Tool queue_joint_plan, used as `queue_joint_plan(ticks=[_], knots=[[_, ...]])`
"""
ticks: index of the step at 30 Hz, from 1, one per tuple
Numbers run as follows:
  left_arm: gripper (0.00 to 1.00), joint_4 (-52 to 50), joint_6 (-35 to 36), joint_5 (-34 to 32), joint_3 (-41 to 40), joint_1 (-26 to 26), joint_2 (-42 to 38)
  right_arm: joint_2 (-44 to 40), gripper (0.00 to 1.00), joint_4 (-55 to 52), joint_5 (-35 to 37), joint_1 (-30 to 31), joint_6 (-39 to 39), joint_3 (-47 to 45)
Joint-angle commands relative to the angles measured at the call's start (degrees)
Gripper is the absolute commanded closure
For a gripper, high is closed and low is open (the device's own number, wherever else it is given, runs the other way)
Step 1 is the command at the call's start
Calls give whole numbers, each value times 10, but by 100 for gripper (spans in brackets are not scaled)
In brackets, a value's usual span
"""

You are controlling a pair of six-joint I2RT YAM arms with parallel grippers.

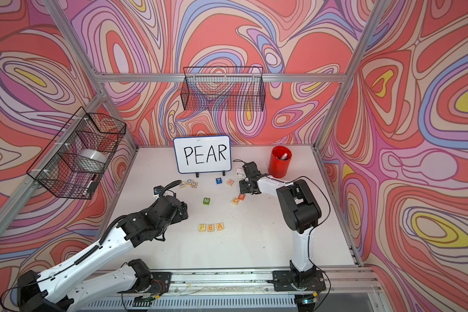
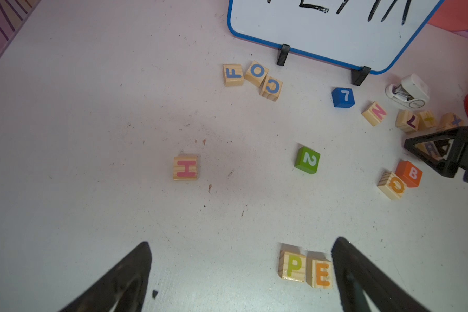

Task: Spell the uppercase word “pear” with letter blocks
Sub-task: Pick up the letter block from the center of the board.

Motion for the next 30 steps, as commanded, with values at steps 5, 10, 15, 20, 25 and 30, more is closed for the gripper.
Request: queue_joint_plan(ticks=[5, 10, 15, 20, 25, 30], knots=[[0, 96, 61, 121, -9, -2, 31, -12, 42, -30, 46, 25, 40, -10], [2, 196, 74, 238, -11, -5, 108, -19, 46, -31, 64, 32, 72, -17], [3, 263, 97, 277, 21, -17, 188, -22, 50, -34, 80, 33, 92, -21], [3, 306, 129, 304, 69, -24, 262, -22, 52, -37, 93, 33, 109, -23], [1, 334, 150, 334, 117, -26, 327, -21, 55, -32, 97, 32, 123, -24], [0, 333, 159, 346, 151, -29, 363, -19, 58, -35, 95, 33, 129, -17]])
